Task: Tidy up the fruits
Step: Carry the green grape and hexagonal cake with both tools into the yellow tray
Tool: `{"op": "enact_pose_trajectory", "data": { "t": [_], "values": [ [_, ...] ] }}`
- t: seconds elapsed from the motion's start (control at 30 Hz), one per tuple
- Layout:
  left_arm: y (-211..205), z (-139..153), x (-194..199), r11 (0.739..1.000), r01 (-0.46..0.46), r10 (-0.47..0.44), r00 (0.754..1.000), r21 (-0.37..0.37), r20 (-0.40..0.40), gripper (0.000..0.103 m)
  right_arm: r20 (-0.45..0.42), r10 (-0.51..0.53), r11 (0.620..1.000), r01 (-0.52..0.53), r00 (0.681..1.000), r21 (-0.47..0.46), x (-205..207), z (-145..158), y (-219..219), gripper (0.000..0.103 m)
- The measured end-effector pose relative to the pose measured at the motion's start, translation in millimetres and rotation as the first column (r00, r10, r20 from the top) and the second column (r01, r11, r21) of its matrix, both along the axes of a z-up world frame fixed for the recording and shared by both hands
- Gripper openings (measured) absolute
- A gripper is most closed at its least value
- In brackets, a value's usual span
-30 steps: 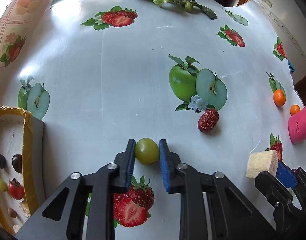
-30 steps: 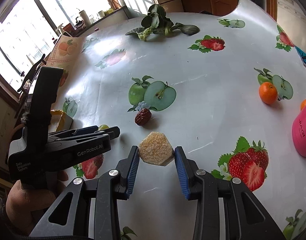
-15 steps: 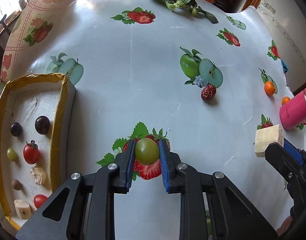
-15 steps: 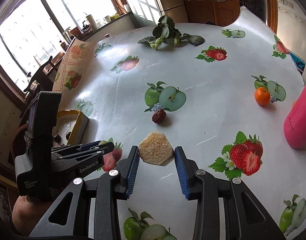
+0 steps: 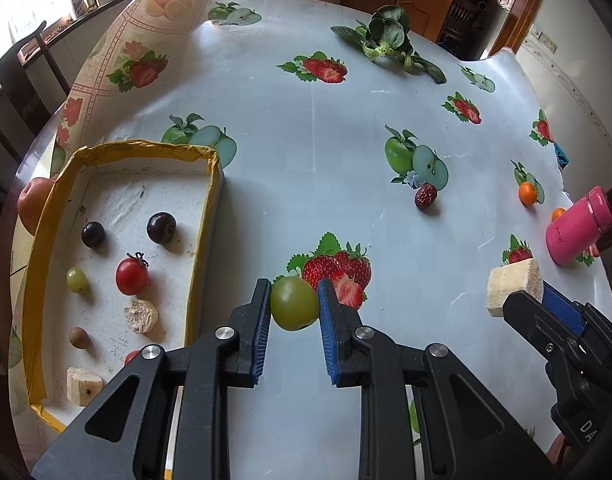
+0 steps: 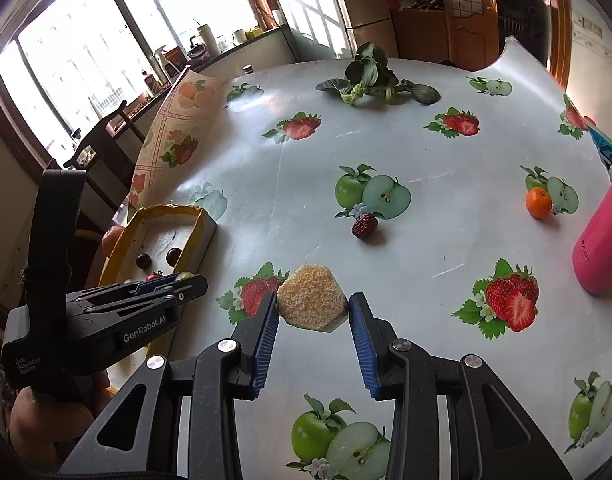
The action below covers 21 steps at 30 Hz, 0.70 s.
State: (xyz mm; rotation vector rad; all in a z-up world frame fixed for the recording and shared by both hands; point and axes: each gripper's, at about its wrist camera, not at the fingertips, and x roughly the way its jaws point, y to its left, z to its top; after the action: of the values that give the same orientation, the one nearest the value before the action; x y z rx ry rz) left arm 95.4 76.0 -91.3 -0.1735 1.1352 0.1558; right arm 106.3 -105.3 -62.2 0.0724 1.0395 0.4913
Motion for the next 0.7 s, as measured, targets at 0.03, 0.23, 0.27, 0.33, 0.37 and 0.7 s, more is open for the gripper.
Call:
{"op": "enact_pose_trajectory", "data": {
  "t": [0.03, 0.23, 0.27, 0.33, 0.37, 0.7],
  "values": [
    [2, 1, -3, 1.0, -0.003, 0.003, 1.0, 0.001, 0.002, 0.021, 0.002, 0.004, 1.0, -0.004, 1.0, 0.0, -2, 1, 2, 0.037],
    [13, 10, -16, 1.0, -0.02, 0.02, 1.0, 0.005, 0.015, 0.021, 0.008, 0.034, 0.999, -0.034, 0.999, 0.001, -11, 5, 16, 0.037],
    [16, 11, -18, 1.0, -0.024, 0.024, 1.0, 0.005, 0.017, 0.021, 0.009, 0.038, 0.999, -0.038, 0.999, 0.001, -12, 6, 18, 0.037],
    [20, 13, -21, 0.999, -0.031, 0.031, 0.999, 0.005, 0.021, 0.021, 0.011, 0.048, 0.999, -0.048, 0.999, 0.002, -14, 7, 23, 0.037],
    [22, 14, -23, 0.999, -0.035, 0.035, 0.999, 0.005, 0.023, 0.021, 0.013, 0.053, 0.999, -0.053, 0.999, 0.001, -15, 8, 26, 0.037],
    [44, 19, -33, 0.998, -0.068, 0.067, 0.997, 0.007, 0.034, 0.021, 0.017, 0.098, 0.995, -0.098, 0.995, 0.002, -23, 12, 53, 0.037]
  ]
}}
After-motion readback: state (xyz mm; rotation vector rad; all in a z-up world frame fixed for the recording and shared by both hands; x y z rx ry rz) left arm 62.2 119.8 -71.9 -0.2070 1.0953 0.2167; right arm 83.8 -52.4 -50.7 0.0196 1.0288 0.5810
